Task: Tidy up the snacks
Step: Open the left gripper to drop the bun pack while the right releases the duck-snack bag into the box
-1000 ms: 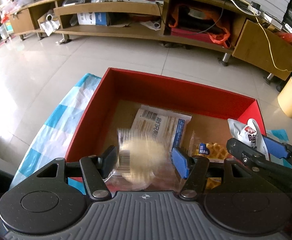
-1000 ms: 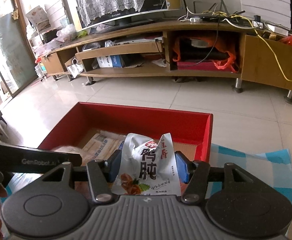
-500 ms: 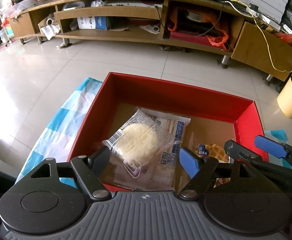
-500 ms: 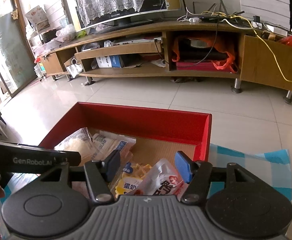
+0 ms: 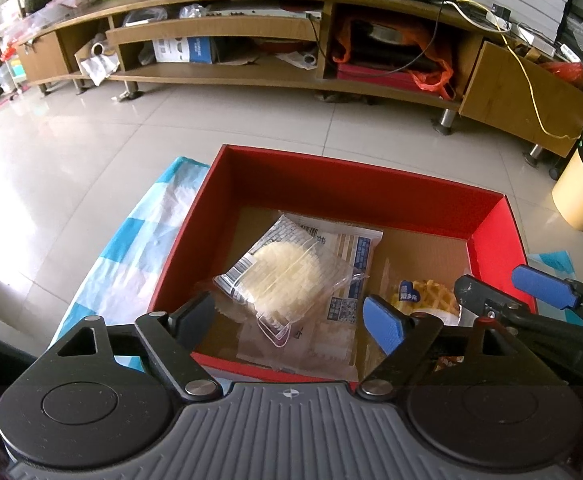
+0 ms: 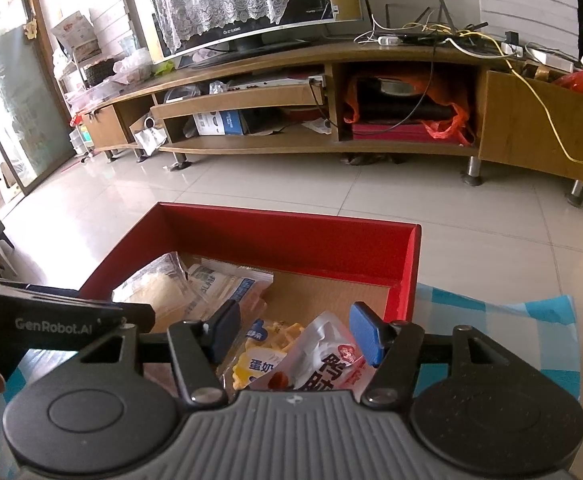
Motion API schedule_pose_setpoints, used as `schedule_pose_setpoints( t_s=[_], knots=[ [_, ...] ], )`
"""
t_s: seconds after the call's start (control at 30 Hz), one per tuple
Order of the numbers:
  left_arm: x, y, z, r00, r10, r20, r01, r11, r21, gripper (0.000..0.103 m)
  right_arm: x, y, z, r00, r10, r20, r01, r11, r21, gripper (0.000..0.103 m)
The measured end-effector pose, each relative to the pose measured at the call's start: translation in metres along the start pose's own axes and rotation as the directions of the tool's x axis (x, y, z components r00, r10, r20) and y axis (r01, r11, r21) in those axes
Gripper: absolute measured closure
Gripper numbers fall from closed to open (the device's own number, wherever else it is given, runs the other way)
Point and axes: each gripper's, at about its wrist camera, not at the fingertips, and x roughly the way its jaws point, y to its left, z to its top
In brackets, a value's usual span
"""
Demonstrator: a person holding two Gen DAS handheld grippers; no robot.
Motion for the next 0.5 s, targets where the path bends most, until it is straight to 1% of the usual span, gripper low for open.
schedule_pose_setpoints(
  t_s=[0.5],
  knots=[
    [-0.0082, 0.0026, -0.0055, 1.000, 0.002, 0.010, -0.003, 1.000, 0.013, 0.016, -0.0029, 0.0066, -0.0027, 1.000, 0.008, -0.003, -0.008, 1.000, -0.019, 0.043]
  ],
)
